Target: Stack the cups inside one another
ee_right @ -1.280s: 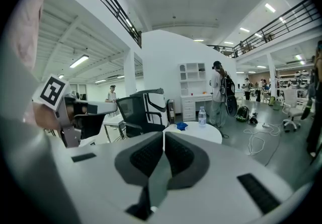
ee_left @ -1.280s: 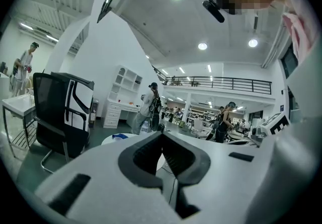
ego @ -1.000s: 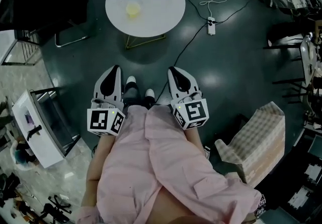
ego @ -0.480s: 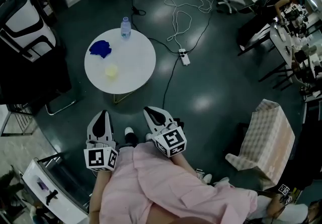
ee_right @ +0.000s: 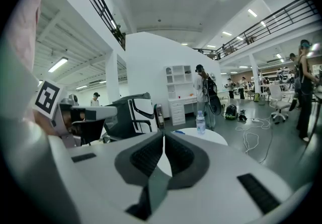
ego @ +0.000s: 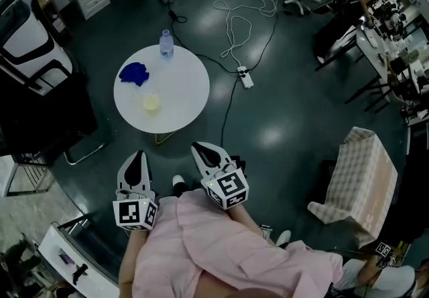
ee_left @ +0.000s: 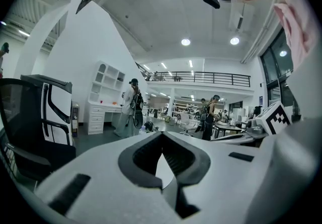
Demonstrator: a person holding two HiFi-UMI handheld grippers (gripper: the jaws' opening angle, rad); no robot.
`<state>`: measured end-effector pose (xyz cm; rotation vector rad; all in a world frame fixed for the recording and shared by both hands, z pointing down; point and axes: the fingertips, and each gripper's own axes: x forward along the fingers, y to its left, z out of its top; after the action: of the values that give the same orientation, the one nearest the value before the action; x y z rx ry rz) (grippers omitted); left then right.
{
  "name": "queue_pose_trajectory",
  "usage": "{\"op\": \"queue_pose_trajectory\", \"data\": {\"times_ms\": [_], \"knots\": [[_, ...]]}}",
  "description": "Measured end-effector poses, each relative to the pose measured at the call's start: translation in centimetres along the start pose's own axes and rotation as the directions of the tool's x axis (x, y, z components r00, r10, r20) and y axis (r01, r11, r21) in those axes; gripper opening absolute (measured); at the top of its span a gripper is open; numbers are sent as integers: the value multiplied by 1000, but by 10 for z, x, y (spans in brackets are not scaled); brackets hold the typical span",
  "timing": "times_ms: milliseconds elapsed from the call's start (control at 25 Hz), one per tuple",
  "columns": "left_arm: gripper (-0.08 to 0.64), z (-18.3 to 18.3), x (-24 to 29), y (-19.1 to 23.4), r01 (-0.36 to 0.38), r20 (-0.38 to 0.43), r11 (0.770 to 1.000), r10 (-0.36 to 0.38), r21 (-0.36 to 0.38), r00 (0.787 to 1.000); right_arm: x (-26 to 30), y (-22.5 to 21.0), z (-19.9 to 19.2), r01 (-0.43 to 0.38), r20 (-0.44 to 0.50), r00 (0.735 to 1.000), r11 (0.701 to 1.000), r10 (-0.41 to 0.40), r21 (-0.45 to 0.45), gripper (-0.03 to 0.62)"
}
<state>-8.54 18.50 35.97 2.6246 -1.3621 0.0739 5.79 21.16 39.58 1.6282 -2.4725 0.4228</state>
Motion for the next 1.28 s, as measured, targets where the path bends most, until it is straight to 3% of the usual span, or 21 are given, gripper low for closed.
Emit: {"op": "queue_pose_trajectory", "data": {"times_ms": [680,920,1280], "knots": [[9,-3,-5,3,-73,-7,997,73,-20,997,5,1,-1,-68,-20,997,998,68,-2,32],[9,13,19,-3,-104,10,994,104,-16,994,14,-26,20,-94,-9,996,995,94,-12,32],[9,8,42,23,-197,-12,980,196,-38,980,51,-58,22,-138,-54,989,990,137,-20,32]]}}
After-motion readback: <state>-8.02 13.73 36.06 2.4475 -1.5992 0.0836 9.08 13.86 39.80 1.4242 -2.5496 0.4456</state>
